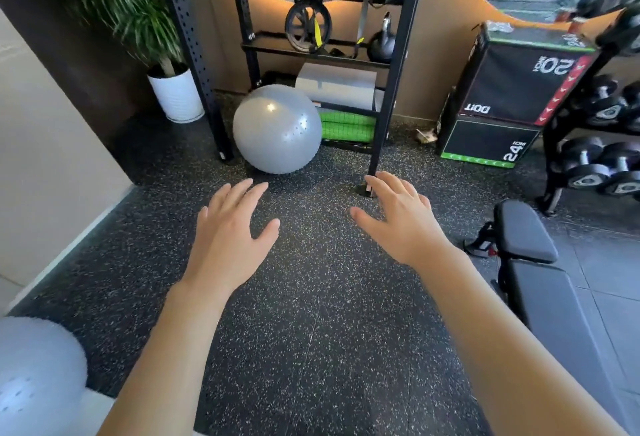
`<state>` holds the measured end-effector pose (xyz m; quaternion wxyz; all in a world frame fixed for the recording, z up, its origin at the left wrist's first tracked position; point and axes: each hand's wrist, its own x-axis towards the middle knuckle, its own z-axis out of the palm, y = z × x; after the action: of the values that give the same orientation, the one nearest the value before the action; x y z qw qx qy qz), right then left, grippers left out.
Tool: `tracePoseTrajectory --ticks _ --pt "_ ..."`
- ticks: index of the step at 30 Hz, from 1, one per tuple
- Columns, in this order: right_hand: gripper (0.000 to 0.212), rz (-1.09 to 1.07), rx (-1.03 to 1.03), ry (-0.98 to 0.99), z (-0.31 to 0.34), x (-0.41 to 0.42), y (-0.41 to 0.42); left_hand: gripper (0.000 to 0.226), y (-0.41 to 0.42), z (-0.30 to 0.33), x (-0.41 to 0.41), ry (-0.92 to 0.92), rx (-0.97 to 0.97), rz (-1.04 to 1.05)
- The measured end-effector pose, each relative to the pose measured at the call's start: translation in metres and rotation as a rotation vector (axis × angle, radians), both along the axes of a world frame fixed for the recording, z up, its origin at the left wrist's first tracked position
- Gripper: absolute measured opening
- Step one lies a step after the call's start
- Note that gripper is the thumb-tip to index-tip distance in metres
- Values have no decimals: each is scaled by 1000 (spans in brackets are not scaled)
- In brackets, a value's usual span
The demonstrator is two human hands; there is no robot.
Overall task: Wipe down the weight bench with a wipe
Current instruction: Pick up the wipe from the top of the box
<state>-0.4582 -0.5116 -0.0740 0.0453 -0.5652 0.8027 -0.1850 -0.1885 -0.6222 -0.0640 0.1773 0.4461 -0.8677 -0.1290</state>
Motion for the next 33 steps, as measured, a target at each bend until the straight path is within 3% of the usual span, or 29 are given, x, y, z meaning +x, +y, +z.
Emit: tracePoseTrajectory --ticks 9,24,33 --pt "80 -123 -26 -21 -10 -79 -32 63 -60 -2 -96 -25 -22 -113" --pt "76 -236 -111 -74 5 -333 -103 61 -145 31 -361 -43 -87 -213" --pt "72 -291 -127 -135 -2 -429 -131 61 -185 31 -470 -52 -105 -278"
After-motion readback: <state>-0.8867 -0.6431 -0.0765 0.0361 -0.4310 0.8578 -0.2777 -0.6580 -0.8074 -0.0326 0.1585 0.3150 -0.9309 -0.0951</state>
